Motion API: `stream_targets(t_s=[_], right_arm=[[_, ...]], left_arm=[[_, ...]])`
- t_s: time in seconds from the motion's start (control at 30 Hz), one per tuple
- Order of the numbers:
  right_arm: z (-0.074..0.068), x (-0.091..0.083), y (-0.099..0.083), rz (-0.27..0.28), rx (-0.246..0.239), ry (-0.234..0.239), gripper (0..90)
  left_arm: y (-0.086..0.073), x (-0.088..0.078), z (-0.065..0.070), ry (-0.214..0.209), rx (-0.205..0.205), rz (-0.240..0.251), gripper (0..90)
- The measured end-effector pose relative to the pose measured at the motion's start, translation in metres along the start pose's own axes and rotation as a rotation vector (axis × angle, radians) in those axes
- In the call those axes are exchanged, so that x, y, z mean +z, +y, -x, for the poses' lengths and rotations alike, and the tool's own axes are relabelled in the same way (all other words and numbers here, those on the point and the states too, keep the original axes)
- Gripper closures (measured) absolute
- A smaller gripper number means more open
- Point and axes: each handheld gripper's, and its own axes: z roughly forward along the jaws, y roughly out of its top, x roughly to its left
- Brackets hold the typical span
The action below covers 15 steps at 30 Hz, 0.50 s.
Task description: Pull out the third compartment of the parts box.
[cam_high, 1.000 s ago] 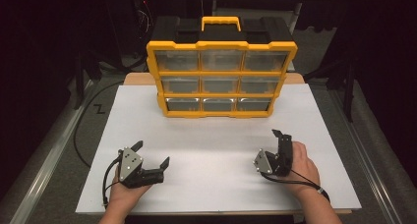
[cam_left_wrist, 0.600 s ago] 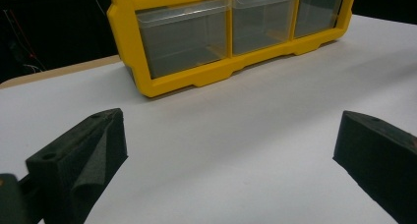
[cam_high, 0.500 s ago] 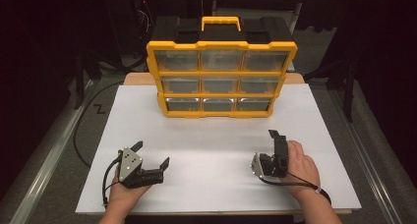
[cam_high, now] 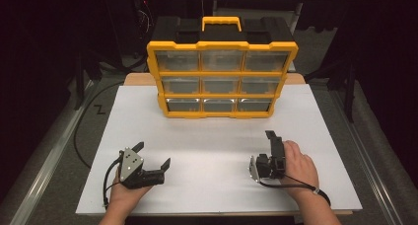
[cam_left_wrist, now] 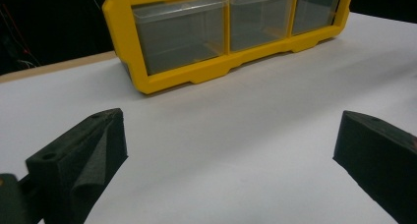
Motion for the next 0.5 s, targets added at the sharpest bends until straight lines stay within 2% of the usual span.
stream_targets(t_s=[0.37,0.43,0.5], right_arm=[[0.0044,0.0044,0.0051,-0.001,0.000,-0.056,10.5],[0.0060,0.0050,0.0067,0.020,-0.005,-0.091,15.1],[0.0070,0.0050,0.0076,0.027,-0.009,-0.096,16.0]], left_arm=[[-0.0001,0.0002,0.0016,-0.002,0.010,0.009,0.5],[-0.0005,0.0015,0.0016,-0.003,0.013,0.002,0.5],[-0.0006,0.0020,0.0016,-0.003,0.015,0.002,0.5]])
